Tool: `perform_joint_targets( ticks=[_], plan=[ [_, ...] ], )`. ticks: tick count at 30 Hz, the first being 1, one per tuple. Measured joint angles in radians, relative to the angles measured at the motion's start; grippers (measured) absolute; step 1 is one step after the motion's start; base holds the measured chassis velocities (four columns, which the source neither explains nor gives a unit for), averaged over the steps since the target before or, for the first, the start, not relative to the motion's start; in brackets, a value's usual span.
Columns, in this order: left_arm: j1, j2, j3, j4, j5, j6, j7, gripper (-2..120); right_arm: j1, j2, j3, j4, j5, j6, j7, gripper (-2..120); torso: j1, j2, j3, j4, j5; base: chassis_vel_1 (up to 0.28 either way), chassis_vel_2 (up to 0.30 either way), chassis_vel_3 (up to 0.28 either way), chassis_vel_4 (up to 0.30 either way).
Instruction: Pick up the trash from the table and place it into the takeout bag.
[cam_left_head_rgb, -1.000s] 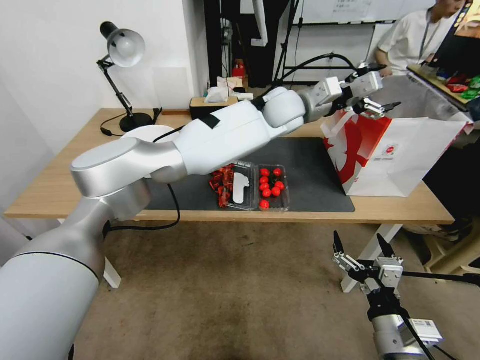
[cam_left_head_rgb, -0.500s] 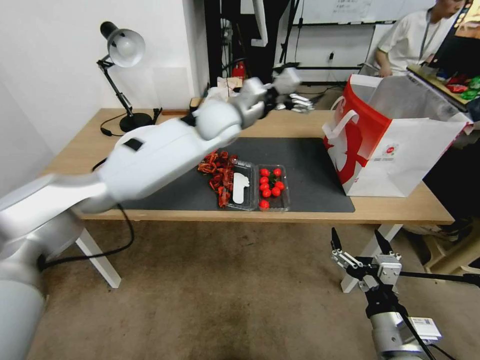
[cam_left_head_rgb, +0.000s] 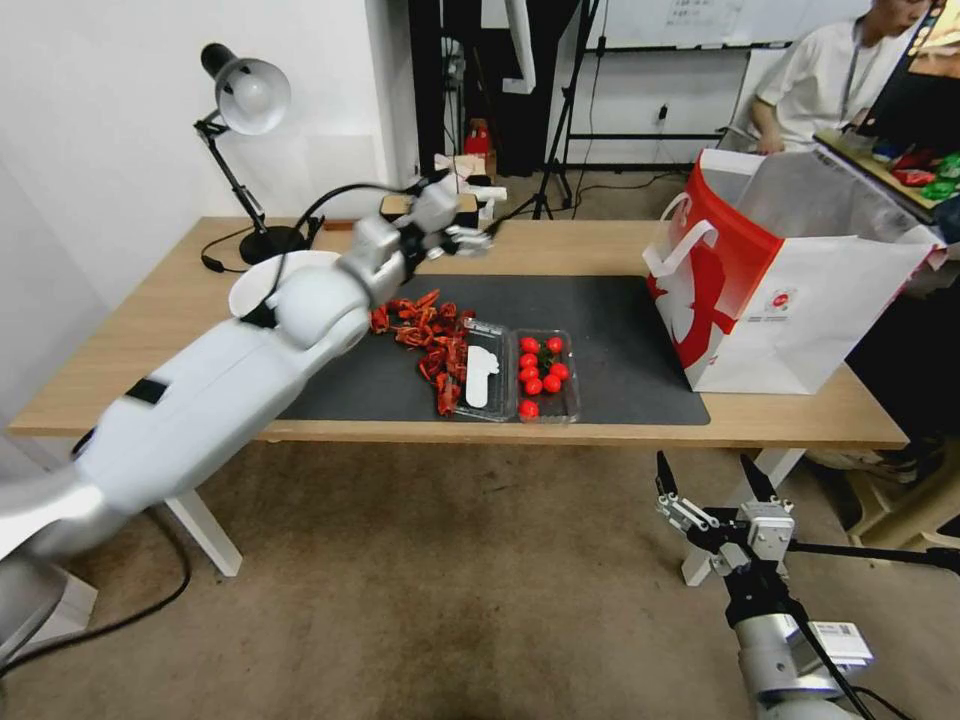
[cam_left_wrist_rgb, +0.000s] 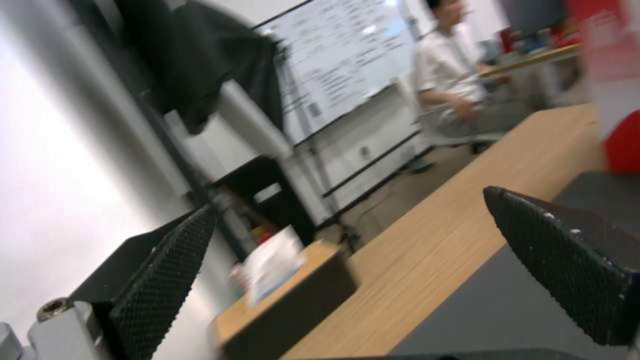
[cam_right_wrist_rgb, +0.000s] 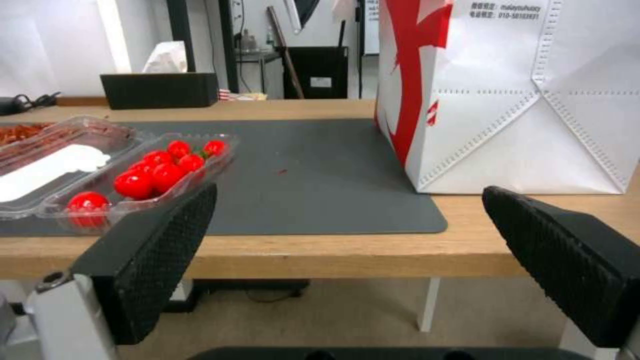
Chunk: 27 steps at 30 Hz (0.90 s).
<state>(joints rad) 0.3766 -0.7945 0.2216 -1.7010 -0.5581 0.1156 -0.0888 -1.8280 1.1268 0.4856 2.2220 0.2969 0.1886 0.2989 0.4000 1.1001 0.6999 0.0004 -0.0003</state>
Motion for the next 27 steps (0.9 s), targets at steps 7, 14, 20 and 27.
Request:
perform_joint_targets(
  ticks=[7,14,20,27],
  plan=[
    [0.365,0.053,-0.304,-0.171,0.046,-0.003,-0.096,100,0.0,0.0,-0.008,0.0,0.002,-0.001,-0.003,100,0.0,0.0,0.0,0.0,0.0002,0.0,0.0,0.0,0.0],
    [0.652,0.025,-0.494,-0.288,0.08,-0.028,-0.183,100,0.003,-0.003,-0.011,0.0,0.002,-0.001,-0.003,100,0.0,0.0,0.0,-0.0006,0.0003,0.0,0.0,0.0,0.0],
    [0.9,-0.053,-0.648,-0.37,0.15,-0.072,-0.254,100,0.005,-0.009,-0.015,0.002,0.002,-0.001,-0.004,100,0.0,0.0,0.0,-0.0007,0.0002,0.0,0.0,0.0,0.0],
    [1.15,-0.184,-0.752,-0.44,0.22,-0.132,-0.257,100,0.003,-0.012,-0.016,0.002,0.002,-0.001,-0.006,100,0.0,0.0,0.0,0.0,0.0004,0.0,0.0,0.0,0.0]
  ],
)
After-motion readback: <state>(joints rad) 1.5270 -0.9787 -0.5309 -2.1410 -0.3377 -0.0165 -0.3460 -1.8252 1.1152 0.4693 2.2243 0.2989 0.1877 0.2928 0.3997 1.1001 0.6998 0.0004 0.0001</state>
